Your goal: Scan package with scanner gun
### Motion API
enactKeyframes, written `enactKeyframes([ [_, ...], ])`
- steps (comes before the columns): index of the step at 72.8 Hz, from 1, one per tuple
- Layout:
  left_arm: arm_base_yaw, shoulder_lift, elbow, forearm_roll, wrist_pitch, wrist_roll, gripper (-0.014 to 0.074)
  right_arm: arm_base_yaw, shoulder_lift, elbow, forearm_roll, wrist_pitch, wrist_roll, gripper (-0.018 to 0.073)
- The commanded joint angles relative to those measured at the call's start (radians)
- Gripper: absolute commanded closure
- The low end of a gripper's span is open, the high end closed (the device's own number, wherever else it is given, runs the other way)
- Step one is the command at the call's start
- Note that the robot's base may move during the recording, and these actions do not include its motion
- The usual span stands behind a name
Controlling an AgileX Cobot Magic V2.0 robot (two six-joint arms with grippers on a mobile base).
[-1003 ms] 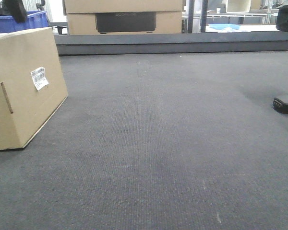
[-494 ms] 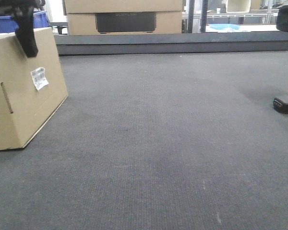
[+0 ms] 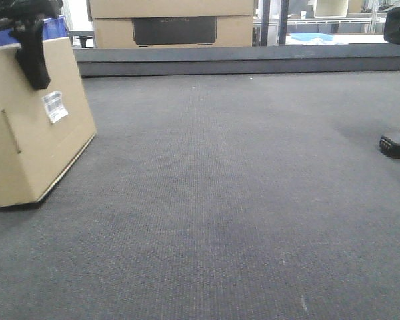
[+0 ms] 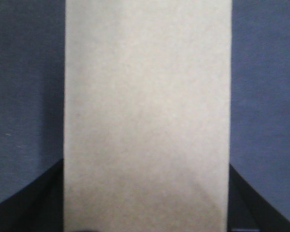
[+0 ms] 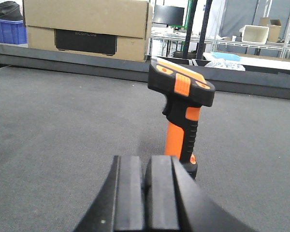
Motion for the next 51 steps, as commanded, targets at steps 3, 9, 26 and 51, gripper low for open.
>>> enactKeyframes([
  [3, -0.012, -0.051, -0.024, -0.116, -0.028, -0.008, 0.0707, 0.001, -0.002, -0.001, -0.001, -0.018, -0.002, 0.0727],
  [9, -0.040, -0.069, -0.024, -0.183, -0.067, -0.008, 0.0707, 0.001, -0.002, -0.001, -0.001, -0.018, -0.002, 0.0727],
  [26, -0.132, -0.050, -0.009, -0.257, -0.183, -0.025, 0.0707, 0.001, -0.002, -0.001, -0.001, -0.018, -0.002, 0.0727],
  [51, -0.142, -0.017, -0.010, -0.270, -0.184, -0.033, 0.0707, 0.001, -0.002, -0.041, -0.009, -0.049, -0.002, 0.0727],
])
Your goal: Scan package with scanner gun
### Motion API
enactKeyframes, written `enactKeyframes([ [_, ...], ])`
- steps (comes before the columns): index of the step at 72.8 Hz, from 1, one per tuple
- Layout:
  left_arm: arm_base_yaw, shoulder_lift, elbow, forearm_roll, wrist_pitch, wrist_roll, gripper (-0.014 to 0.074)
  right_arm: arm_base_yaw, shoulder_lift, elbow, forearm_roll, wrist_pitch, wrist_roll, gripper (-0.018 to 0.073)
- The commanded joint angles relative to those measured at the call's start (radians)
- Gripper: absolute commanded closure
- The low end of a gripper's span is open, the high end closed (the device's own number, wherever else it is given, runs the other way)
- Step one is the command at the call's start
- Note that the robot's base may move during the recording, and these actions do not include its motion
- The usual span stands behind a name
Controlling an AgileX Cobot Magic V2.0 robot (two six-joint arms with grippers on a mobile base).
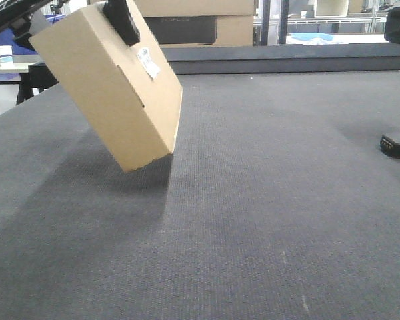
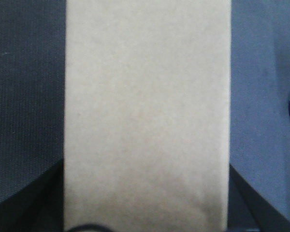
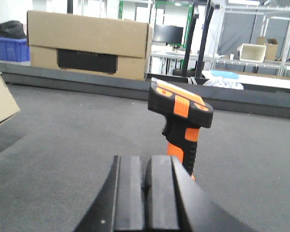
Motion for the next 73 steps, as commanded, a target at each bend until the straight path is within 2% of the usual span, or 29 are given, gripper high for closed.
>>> enactKeyframes([
  [1, -0.007, -0.006, 0.000, -0.011, -0.013, -0.008, 0.0707, 0.001, -0.002, -0.051, -0.007, 0.032, -0.002, 0.0727],
  [12, -0.007, -0.006, 0.000, -0.011, -0.013, -0.008, 0.0707, 0.001, 0.047, -0.200, -0.013, 0.158, -0.002, 0.0727],
  [26, -0.007, -0.006, 0.000, -0.011, -0.013, -0.008, 0.0707, 0.001, 0.274, -0.318, -0.013, 0.181, -0.002, 0.0727],
  [43, -0.007, -0.006, 0.000, -0.009, 0.023, -0.006, 0.0707, 0.001, 0.493, -0.334, -0.007, -0.011, -0.002, 0.0727],
  [57, -0.007, -0.006, 0.004, -0.009, 0.033, -0.006, 0.0707, 0.001, 0.589, -0.332, -0.002, -0.082, -0.002, 0.0727],
  [66, -0.007, -0.006, 0.016, -0.009, 0.033, -0.006, 0.0707, -0.003, 0.708, -0.332, 0.053, -0.179, -0.002, 0.0727],
  [73, -0.007, -0.006, 0.032, -0.009, 0.035, -0.006, 0.0707, -0.017, 0.831, -0.332, 0.154, -0.287, -0.002, 0.0727],
])
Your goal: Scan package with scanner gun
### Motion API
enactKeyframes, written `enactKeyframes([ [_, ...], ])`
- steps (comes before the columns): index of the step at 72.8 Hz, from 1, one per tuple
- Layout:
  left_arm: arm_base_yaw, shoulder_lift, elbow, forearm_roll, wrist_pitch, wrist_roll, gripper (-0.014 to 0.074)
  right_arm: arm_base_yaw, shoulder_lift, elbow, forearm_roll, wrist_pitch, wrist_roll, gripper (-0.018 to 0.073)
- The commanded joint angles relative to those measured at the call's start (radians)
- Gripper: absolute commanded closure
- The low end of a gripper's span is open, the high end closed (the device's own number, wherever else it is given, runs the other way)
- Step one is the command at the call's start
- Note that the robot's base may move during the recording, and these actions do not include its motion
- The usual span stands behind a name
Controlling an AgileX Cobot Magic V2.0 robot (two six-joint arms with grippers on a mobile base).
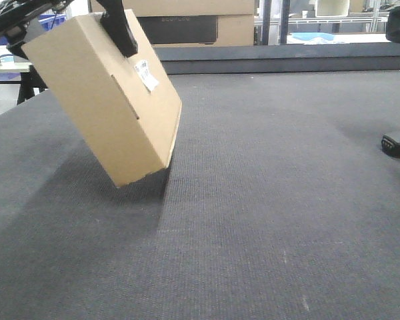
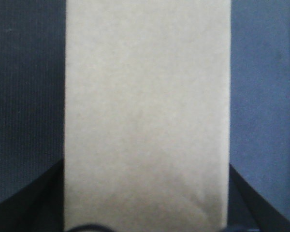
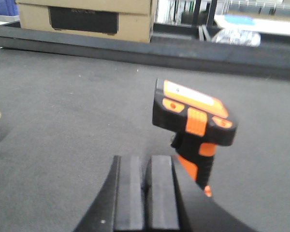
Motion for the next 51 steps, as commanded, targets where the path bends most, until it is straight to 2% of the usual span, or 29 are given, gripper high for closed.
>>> enactKeyframes([
  [1, -0.006, -0.006, 0.009, -0.009, -0.007, -0.005, 0.0707, -0.018, 0.102, -0.008, 0.096, -0.125, -0.002, 0.0727],
  [14, -0.006, -0.006, 0.033, -0.009, -0.009, -0.005, 0.0707, -0.044, 0.305, -0.010, 0.108, -0.250, -0.002, 0.0727],
  [33, -0.006, -0.006, 0.036, -0.009, -0.009, -0.005, 0.0707, -0.061, 0.464, -0.010, 0.108, -0.409, 0.000, 0.0727],
  [46, -0.006, -0.006, 0.036, -0.009, -0.009, -0.005, 0.0707, -0.115, 0.552, -0.010, 0.088, -0.518, 0.088, 0.0727],
  [51, -0.006, -0.006, 0.036, -0.009, -0.009, -0.005, 0.0707, -0.140, 0.571, -0.010, 0.012, -0.533, 0.151, 0.0727],
])
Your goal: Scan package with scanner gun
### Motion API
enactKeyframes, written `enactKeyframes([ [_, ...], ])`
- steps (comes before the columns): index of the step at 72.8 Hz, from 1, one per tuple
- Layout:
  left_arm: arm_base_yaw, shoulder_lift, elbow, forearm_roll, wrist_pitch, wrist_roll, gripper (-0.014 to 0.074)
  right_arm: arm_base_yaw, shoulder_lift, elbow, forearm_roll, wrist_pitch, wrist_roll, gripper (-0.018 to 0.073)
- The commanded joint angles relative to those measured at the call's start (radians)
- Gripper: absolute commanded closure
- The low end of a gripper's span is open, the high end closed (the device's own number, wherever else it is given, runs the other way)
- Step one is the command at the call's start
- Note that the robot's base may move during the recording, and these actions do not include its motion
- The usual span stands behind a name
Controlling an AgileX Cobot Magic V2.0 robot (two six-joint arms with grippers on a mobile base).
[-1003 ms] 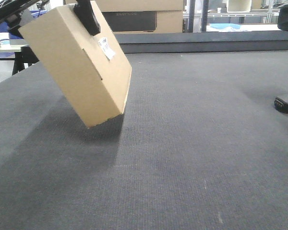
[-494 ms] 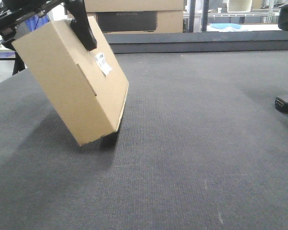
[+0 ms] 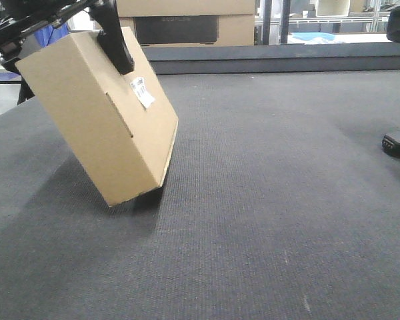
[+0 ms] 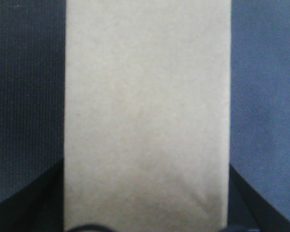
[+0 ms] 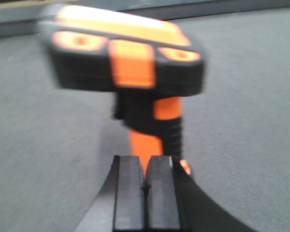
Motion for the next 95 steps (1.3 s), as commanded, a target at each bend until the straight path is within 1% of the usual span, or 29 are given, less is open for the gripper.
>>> enactKeyframes([
  [1, -0.006, -0.006, -0.001, -0.009, -0.011, -0.005, 0.0707, -0.034, 0.027, -0.008, -0.085, -0.068, 0.075, 0.0727],
  [6, -0.006, -0.006, -0.001, -0.009, -0.011, -0.005, 0.0707, -0.058, 0.046, -0.008, -0.219, -0.094, 0.105, 0.0727],
  [8, -0.006, -0.006, -0.001, -0.009, -0.011, -0.005, 0.0707, -0.066, 0.054, -0.008, -0.253, -0.110, 0.118, 0.0727],
  [10, -0.006, -0.006, -0.001, -0.009, -0.011, -0.005, 0.0707, -0.069, 0.062, -0.008, -0.260, -0.119, 0.120, 0.0727],
  [13, -0.006, -0.006, -0.001, -0.009, -0.011, -0.005, 0.0707, -0.070, 0.073, -0.009, -0.252, -0.134, 0.120, 0.0727],
  [20, -0.006, -0.006, -0.001, -0.009, -0.011, -0.005, 0.0707, -0.070, 0.096, -0.009, -0.191, -0.184, 0.120, 0.0727],
  [29, -0.006, -0.006, -0.001, -0.009, -0.011, -0.005, 0.0707, -0.070, 0.117, -0.009, -0.182, -0.248, 0.120, 0.0727],
  [39, -0.006, -0.006, -0.001, -0.009, -0.011, -0.005, 0.0707, -0.070, 0.131, -0.010, -0.180, -0.248, 0.120, 0.0727],
  [45, -0.006, -0.006, -0.001, -0.009, -0.011, -0.005, 0.0707, -0.070, 0.138, -0.010, -0.159, -0.248, 0.120, 0.0719],
  [47, -0.006, -0.006, -0.001, -0.009, -0.011, -0.005, 0.0707, -0.070, 0.141, -0.012, -0.155, -0.248, 0.120, 0.0697],
  [50, -0.006, -0.006, -0.001, -0.009, -0.011, -0.005, 0.0707, -0.070, 0.145, -0.016, -0.151, -0.246, 0.120, 0.0639],
  [51, -0.006, -0.006, -0.001, -0.009, -0.011, -0.005, 0.0707, -0.070, 0.148, -0.019, -0.151, -0.244, 0.120, 0.0601],
  [54, -0.006, -0.006, -0.001, -0.009, -0.013, -0.005, 0.0707, -0.070, 0.157, -0.023, -0.151, -0.244, 0.120, 0.0524],
  [57, -0.006, -0.006, -0.001, -0.009, -0.013, -0.005, 0.0707, -0.070, 0.166, -0.028, -0.151, -0.242, 0.120, 0.0405],
  [58, -0.006, -0.006, -0.001, -0.009, -0.013, -0.005, 0.0707, -0.070, 0.168, -0.030, -0.151, -0.242, 0.120, 0.0389],
  [61, -0.006, -0.006, -0.001, -0.009, -0.016, -0.005, 0.0707, -0.070, 0.177, -0.037, -0.151, -0.242, 0.120, 0.0298],
  [68, -0.006, -0.006, -0.001, -0.009, -0.016, -0.005, 0.0707, -0.070, 0.185, -0.051, -0.151, -0.242, 0.120, 0.0156],
  [73, -0.006, -0.006, -0.001, -0.009, -0.016, -0.005, 0.0707, -0.070, 0.189, -0.066, -0.150, -0.242, 0.120, 0.0101],
  [77, -0.006, -0.006, -0.001, -0.009, -0.016, -0.005, 0.0707, -0.070, 0.196, -0.081, -0.138, -0.242, 0.120, 0.0078],
  [84, -0.006, -0.006, -0.001, -0.009, -0.016, -0.005, 0.0707, -0.070, 0.227, -0.106, -0.121, -0.242, 0.120, 0.0071],
  [95, -0.006, -0.006, -0.001, -0.009, -0.016, -0.005, 0.0707, -0.070, 0.293, -0.137, -0.121, -0.252, 0.120, 0.0071],
])
